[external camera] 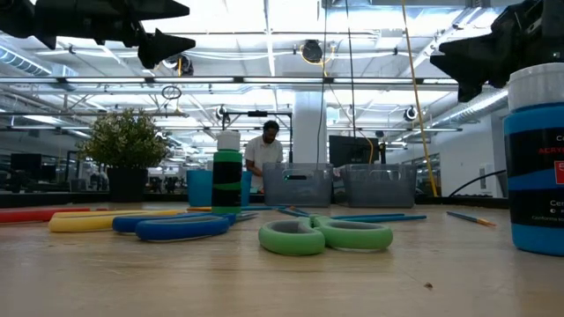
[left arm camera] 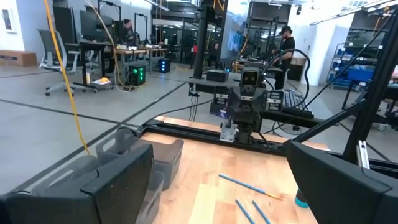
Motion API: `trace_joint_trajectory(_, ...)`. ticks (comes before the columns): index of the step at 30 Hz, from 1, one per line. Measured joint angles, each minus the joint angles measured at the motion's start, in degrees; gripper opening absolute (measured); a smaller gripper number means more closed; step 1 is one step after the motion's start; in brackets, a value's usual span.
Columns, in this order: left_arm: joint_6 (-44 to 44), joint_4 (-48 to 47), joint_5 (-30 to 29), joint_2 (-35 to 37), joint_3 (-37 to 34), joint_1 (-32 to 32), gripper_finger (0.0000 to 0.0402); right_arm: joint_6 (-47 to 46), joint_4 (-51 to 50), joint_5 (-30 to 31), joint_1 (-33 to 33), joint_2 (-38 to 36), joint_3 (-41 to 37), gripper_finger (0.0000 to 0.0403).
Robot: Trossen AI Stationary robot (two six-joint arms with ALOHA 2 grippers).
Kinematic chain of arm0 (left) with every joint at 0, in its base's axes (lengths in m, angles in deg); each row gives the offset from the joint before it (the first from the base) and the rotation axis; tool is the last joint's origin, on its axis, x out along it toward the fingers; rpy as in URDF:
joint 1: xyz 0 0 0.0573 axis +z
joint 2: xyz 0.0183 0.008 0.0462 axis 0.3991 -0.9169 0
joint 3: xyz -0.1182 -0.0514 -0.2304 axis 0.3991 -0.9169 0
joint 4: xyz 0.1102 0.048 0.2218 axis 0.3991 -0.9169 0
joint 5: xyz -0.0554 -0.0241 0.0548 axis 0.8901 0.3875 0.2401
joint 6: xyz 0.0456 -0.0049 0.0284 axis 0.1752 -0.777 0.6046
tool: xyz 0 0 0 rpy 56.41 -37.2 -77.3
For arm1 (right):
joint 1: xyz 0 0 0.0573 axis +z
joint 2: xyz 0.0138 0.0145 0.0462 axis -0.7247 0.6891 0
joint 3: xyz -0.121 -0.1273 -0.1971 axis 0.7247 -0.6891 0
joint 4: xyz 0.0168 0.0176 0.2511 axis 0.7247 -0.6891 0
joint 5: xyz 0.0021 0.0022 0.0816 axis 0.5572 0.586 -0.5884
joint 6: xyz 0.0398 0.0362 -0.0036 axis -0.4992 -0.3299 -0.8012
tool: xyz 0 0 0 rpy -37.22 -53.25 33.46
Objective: Pick & Place Paint Supplies
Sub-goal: Put the light blue paint into the blue bin
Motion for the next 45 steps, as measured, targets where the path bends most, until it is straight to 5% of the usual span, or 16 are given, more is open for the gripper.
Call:
trace_joint_trajectory(20, 5.7, -0.1, -1.0, 0.0, 0.0, 0.0, 0.0379, -3.1, 11.6, 1.0, 0.1, 0.2, 0.6, 0.0133)
trace_joint_trajectory(28, 4.3, -0.6, -1.4, 0.0, 0.0, 0.0, 0.0379, 2.1, 0.6, -6.0, 6.0, 7.3, 7.6, 0.0228)
trace_joint_trajectory(35, 2.3, -2.5, -1.4, 0.0, 0.0, 0.0, 0.0379, 6.1, -24.7, 8.8, 16.9, 17.1, 22.0, 0.0266)
trace_joint_trajectory(45, 1.0, -3.9, -1.5, 0.0, 0.0, 0.0, 0.0379, -2.3, -30.2, 16.4, 32.6, 30.3, 24.6, 0.0252)
